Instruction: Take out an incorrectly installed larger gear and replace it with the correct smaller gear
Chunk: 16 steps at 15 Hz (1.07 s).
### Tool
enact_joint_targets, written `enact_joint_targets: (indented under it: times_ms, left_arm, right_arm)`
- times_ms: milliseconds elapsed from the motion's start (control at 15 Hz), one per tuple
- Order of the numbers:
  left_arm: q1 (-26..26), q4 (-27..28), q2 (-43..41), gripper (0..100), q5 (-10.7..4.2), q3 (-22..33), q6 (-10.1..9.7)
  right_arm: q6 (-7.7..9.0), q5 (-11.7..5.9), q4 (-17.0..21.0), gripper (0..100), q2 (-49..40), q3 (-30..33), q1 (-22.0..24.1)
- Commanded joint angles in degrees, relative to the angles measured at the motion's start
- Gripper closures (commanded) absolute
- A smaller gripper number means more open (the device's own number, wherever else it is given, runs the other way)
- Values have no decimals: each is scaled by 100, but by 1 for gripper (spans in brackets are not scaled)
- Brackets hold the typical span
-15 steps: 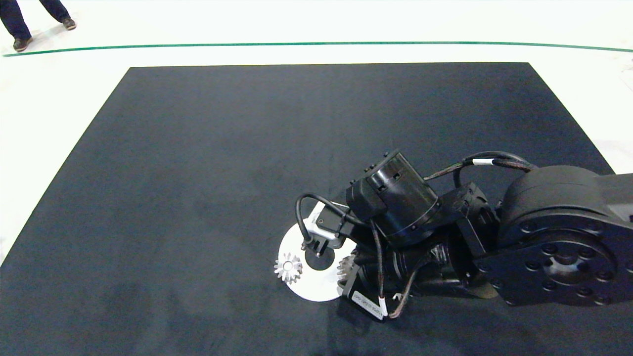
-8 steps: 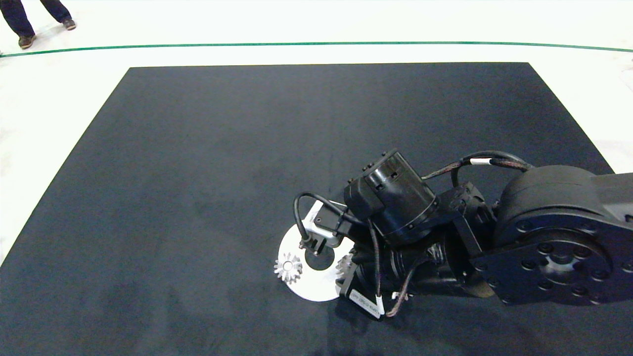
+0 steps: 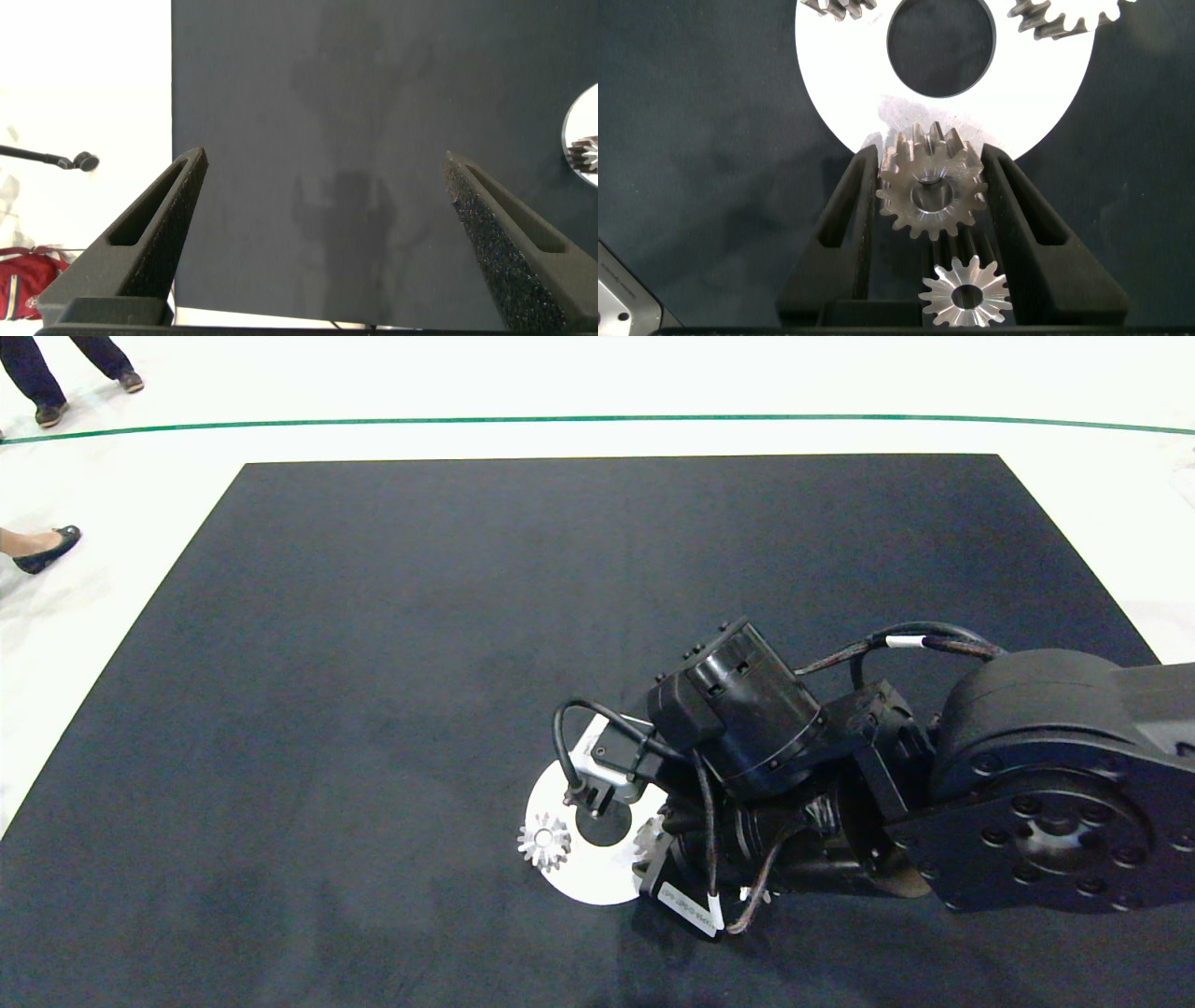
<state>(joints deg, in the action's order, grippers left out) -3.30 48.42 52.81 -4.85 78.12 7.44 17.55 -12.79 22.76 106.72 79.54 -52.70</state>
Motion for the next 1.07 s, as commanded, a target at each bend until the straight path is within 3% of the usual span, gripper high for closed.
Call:
enact_joint_targets:
  times_ms: [67, 467, 533, 1067]
  left_arm:
    - [-4, 27, -34, 0, -7, 2, 3]
    - [-4, 27, -25, 0, -7, 2, 3]
    - [-4, 27, -25, 0, -7, 2, 3]
    - [-12, 18, -16, 0, -7, 11, 3]
  right_arm:
    - [11, -4, 18, 75, 60, -35, -3]
    - [11, -4, 18, 75, 113, -35, -12]
    - [11, -4, 18, 0, 113, -35, -12]
    - [-33, -4, 27, 0, -169, -62, 5]
